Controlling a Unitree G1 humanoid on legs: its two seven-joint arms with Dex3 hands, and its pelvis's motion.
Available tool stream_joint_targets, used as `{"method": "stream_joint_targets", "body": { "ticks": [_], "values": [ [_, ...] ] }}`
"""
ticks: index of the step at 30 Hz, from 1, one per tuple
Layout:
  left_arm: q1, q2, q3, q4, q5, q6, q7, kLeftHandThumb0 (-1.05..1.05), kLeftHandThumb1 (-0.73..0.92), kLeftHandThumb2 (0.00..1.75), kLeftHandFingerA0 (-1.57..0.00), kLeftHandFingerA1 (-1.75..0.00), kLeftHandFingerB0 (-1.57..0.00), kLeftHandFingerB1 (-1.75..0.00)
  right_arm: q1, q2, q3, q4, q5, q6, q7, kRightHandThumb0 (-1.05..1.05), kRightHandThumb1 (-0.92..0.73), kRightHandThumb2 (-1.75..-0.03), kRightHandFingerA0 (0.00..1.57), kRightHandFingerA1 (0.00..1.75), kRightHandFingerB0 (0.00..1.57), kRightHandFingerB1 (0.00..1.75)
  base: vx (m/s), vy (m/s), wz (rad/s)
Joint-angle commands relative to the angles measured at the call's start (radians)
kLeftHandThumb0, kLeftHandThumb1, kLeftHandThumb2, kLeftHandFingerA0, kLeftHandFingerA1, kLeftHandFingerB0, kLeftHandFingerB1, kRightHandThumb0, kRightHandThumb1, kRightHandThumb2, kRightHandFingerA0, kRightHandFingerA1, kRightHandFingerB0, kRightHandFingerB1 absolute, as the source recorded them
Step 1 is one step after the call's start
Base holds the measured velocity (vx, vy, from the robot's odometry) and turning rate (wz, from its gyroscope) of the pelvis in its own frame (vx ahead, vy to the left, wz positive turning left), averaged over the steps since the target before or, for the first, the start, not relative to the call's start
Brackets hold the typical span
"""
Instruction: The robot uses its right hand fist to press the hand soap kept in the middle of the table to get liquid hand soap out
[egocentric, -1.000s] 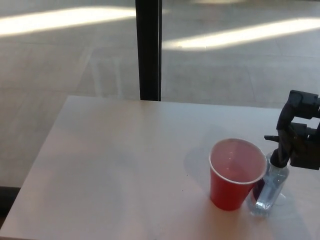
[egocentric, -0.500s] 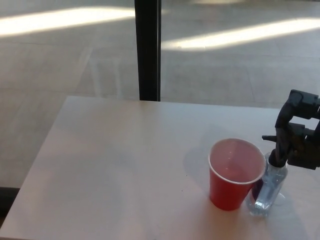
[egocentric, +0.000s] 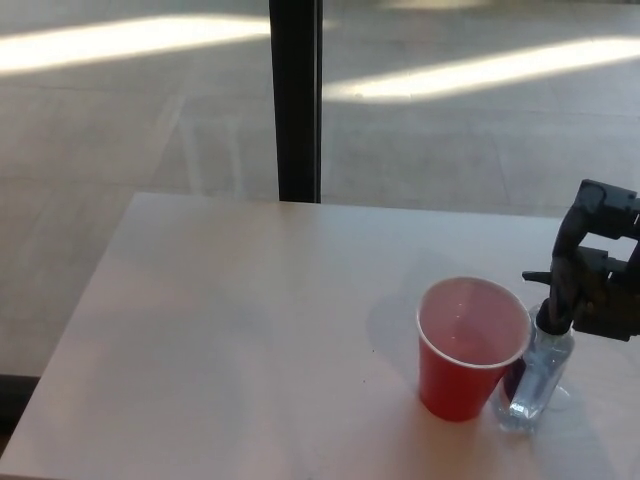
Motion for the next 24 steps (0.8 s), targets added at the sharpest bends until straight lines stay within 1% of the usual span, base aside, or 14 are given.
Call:
{"method": "stream_joint_targets", "body": {
  "ticks": [1,2,3,5,9,10,15,16,18,19,20,22,23,24],
  "values": [
    [-0.03,0.073,-0.001,-0.002,0.008,0.043,0.001,-0.51,0.91,1.3,-0.49,-0.97,-0.26,-0.79,0.216,-0.038,0.147,0.243,-0.088,0.317,0.025,-0.29,-0.48,-1.34,1.06,1.75,0.75,1.66,0.0,0.0,0.0],
    [-0.032,0.074,-0.003,-0.003,0.01,0.044,0.005,-0.52,0.92,1.27,-0.53,-1.02,-0.25,-0.79,0.23,-0.044,0.157,0.237,-0.098,0.315,0.021,-0.28,-0.46,-1.36,1.05,1.75,0.76,1.62,0.0,0.0,0.0],
    [-0.033,0.074,-0.004,-0.007,0.011,0.049,0.004,-0.52,0.91,1.29,-0.51,-0.99,-0.22,-0.76,0.231,-0.046,0.163,0.238,-0.102,0.323,0.014,-0.29,-0.48,-1.33,1.04,1.75,0.77,1.6,0.0,0.0,0.0],
    [-0.039,0.076,-0.001,0.0,0.007,0.046,0.001,-0.51,0.92,1.28,-0.46,-0.94,-0.2,-0.74,0.242,-0.043,0.166,0.246,-0.102,0.315,0.013,-0.28,-0.47,-1.34,1.05,1.75,0.78,1.63,0.0,0.0,0.0],
    [-0.044,0.079,-0.01,-0.004,0.018,0.056,0.014,-0.51,0.91,1.29,-0.5,-0.95,-0.25,-0.76,0.255,-0.036,0.171,0.253,-0.1,0.319,-0.002,-0.27,-0.48,-1.32,1.03,1.75,0.76,1.65,0.0,0.0,0.0],
    [-0.042,0.077,-0.01,-0.011,0.018,0.055,0.014,-0.52,0.91,1.29,-0.53,-0.99,-0.25,-0.78,0.26,-0.036,0.174,0.252,-0.102,0.317,-0.003,-0.25,-0.49,-1.33,1.01,1.75,0.75,1.66,0.0,0.0,0.0],
    [-0.043,0.077,-0.012,-0.016,0.019,0.064,0.014,-0.5,0.91,1.3,-0.48,-0.95,-0.24,-0.76,0.269,-0.03,0.179,0.288,-0.099,0.298,0.007,-0.25,-0.47,-1.34,1.02,1.75,0.74,1.69,0.0,0.0,0.0],
    [-0.044,0.079,-0.01,-0.013,0.016,0.052,0.004,-0.51,0.92,1.3,-0.49,-0.97,-0.25,-0.78,0.269,-0.025,0.18,0.29,-0.101,0.306,-0.008,-0.26,-0.49,-1.3,1.03,1.75,0.79,1.63,0.0,0.0,0.0],
    [-0.046,0.084,-0.011,-0.008,0.016,0.048,-0.006,-0.51,0.91,1.32,-0.47,-0.94,-0.25,-0.78,0.272,-0.016,0.182,0.295,-0.102,0.317,-0.027,-0.25,-0.51,-1.28,1.04,1.75,0.79,1.62,0.0,0.0,0.0],
    [-0.047,0.086,-0.012,-0.006,0.017,0.049,-0.006,-0.51,0.91,1.31,-0.47,-0.94,-0.25,-0.78,0.274,-0.014,0.182,0.297,-0.102,0.317,-0.03,-0.26,-0.56,-1.21,1.03,1.75,0.75,1.63,0.0,0.0,0.0],
    [-0.049,0.087,-0.014,-0.002,0.019,0.05,-0.007,-0.51,0.91,1.31,-0.45,-0.92,-0.24,-0.76,0.275,-0.011,0.184,0.302,-0.105,0.317,-0.037,-0.25,-0.57,-1.2,1.02,1.75,0.72,1.63,0.0,0.0,0.0],
    [-0.049,0.089,-0.022,-0.01,0.026,0.056,-0.007,-0.5,0.91,1.31,-0.48,-0.94,-0.26,-0.77,0.278,-0.009,0.182,0.303,-0.101,0.316,-0.041,-0.25,-0.58,-1.21,1.01,1.75,0.7,1.63,0.0,0.0,0.0],
    [-0.046,0.087,-0.015,-0.016,0.018,0.055,-0.013,-0.5,0.92,1.32,-0.42,-0.9,-0.2,-0.73,0.274,-0.01,0.183,0.319,-0.105,0.297,-0.029,-0.24,-0.54,-1.27,1.0,1.75,0.69,1.65,0.0,0.0,0.0],
    [-0.048,0.087,-0.015,-0.013,0.019,0.053,-0.006,-0.5,0.92,1.31,-0.46,-0.94,-0.22,-0.75,0.27,-0.014,0.189,0.327,-0.109,0.285,-0.019,-0.25,-0.55,-1.25,1.0,1.75,0.7,1.64,0.0,0.0,0.0]
  ]
}}
